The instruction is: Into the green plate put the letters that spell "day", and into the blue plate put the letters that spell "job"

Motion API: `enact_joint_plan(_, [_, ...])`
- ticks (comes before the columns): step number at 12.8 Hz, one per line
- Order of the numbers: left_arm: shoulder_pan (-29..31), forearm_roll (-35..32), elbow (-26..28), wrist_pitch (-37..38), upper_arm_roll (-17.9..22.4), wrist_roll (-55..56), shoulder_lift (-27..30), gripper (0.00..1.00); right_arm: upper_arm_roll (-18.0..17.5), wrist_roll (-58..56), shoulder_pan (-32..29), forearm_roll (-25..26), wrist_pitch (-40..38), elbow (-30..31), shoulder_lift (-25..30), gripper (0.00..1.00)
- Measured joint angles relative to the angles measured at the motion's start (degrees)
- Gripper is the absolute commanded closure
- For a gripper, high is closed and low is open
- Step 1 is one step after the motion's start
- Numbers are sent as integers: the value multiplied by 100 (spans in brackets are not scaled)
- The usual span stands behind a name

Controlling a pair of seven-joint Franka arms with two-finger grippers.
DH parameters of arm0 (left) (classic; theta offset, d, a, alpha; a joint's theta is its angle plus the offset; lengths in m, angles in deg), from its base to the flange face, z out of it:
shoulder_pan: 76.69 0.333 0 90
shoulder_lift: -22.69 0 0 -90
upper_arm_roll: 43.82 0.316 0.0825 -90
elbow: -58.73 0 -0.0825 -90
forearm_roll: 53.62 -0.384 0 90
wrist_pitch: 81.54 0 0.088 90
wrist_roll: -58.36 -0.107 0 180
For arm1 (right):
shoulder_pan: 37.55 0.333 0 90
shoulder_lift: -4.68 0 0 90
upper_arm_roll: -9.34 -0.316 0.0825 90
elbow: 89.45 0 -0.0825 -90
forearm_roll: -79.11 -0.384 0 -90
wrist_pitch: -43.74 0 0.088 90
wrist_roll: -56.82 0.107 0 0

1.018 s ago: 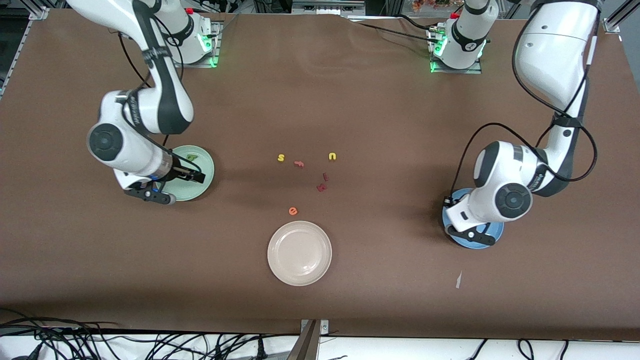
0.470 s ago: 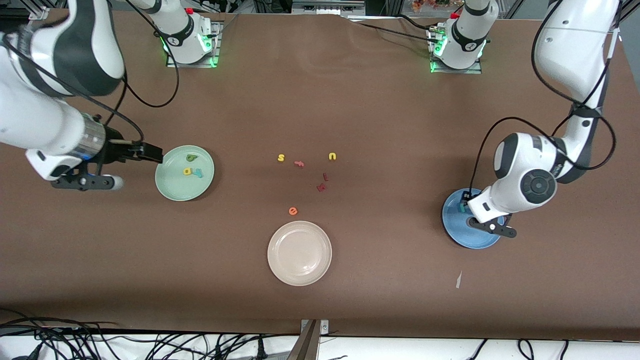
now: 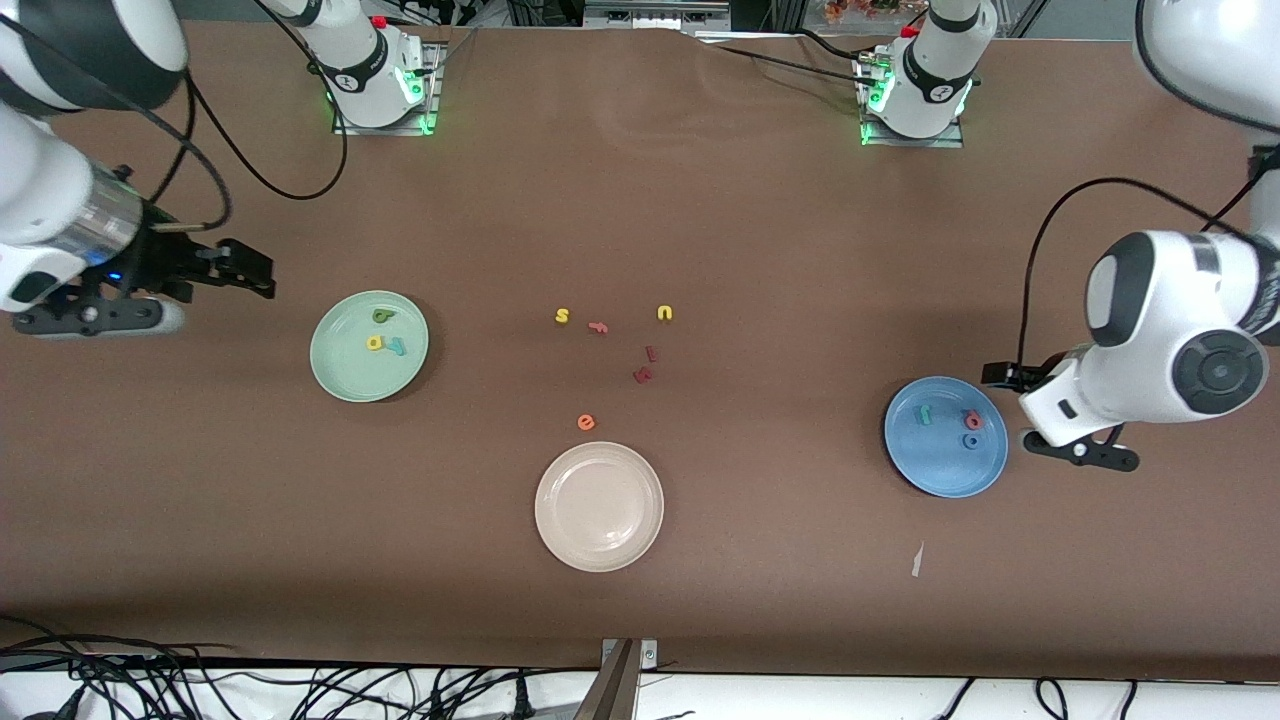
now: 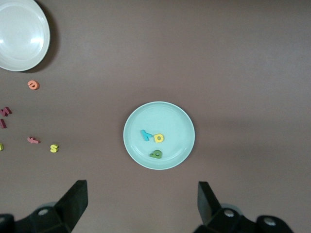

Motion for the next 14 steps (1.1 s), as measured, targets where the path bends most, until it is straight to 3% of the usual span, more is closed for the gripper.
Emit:
enact_joint_plan(2, [-1,0,-34,179,-7,86,273,0,-914,-35,-1202,3,1,85,181,0])
enact_joint_plan(4, [33,0,-57,372,-5,338,524,0,-1374,197,-1661,15,-53,322,507,0])
enact_joint_plan(8, [338,660,-249,585,6,1126,930,0,-1457,479,-1676,58,241,1276,1175,0])
enact_joint_plan(14, [342,754,33,612,-46,1474,2193,0,-1270,179,-1623,97,360,1201,1114,0])
